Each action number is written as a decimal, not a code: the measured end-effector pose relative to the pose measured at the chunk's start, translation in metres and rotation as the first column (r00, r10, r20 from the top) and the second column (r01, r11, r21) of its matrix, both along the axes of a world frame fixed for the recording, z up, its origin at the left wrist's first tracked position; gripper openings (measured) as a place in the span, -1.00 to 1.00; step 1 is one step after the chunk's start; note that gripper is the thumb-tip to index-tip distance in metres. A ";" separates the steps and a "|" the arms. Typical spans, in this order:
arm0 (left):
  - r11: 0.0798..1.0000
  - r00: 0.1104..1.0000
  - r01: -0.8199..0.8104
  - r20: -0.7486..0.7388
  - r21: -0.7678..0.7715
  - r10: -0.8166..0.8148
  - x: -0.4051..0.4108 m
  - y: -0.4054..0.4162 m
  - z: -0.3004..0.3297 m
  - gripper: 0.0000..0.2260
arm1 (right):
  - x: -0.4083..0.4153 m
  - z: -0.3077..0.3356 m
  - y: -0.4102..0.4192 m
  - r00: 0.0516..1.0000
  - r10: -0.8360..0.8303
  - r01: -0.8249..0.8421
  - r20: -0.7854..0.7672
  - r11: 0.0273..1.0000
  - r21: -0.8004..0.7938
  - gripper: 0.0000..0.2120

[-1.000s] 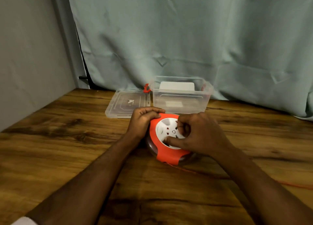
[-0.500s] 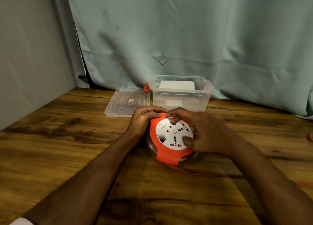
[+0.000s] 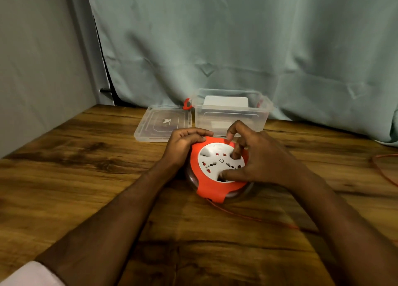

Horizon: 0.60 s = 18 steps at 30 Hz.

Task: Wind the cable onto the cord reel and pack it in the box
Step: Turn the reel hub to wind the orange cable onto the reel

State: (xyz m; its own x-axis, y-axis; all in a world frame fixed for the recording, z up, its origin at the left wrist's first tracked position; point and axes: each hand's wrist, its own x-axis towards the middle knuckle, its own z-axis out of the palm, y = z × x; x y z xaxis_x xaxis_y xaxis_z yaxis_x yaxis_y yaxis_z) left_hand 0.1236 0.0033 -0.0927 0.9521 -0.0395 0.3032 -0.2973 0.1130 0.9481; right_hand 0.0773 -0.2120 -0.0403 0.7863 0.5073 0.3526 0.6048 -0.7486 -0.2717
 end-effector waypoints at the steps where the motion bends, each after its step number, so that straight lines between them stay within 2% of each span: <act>1: 1.000 1.000 0.002 -0.001 -0.005 -0.002 0.000 0.000 0.000 -0.77 | -0.001 -0.003 0.004 0.999 -0.020 0.020 0.032 1.000 -0.007 -0.39; 4: 1.000 1.000 0.009 0.001 -0.007 -0.009 0.000 0.000 0.000 -0.76 | -0.001 -0.015 0.017 0.990 -0.100 0.100 0.098 0.995 0.001 -0.51; 9: 1.000 1.000 0.024 0.007 0.010 -0.024 0.002 0.001 -0.001 -0.77 | -0.002 -0.025 0.032 0.974 -0.167 0.159 0.156 0.985 0.061 -0.48; 11: 1.000 1.000 0.026 -0.001 0.006 -0.026 0.003 0.001 -0.002 -0.77 | -0.001 -0.024 0.030 0.976 -0.133 0.126 0.170 0.991 0.054 -0.52; 14: 1.000 1.000 0.021 0.000 0.011 -0.021 0.004 0.002 -0.003 -0.77 | 0.000 -0.012 0.017 0.987 0.018 -0.034 0.157 0.995 0.099 -0.82; 15: 1.000 1.000 0.023 0.007 0.020 -0.023 0.004 0.003 -0.003 -0.76 | 0.000 -0.006 0.010 0.988 0.077 -0.090 0.137 0.992 0.092 -0.86; 18: 0.999 1.000 0.013 0.016 0.043 -0.013 0.004 0.003 -0.002 -0.77 | 0.006 0.003 -0.006 0.989 0.147 -0.147 -0.013 0.989 -0.032 -0.53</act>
State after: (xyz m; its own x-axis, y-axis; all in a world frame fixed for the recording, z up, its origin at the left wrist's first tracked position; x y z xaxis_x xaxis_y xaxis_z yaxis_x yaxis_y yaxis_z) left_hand 0.1272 0.0063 -0.0952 0.9463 -0.0653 0.3165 -0.3116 0.0759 0.9472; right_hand 0.0829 -0.2183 -0.0370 0.7060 0.6288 0.3257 0.7061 -0.6604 -0.2556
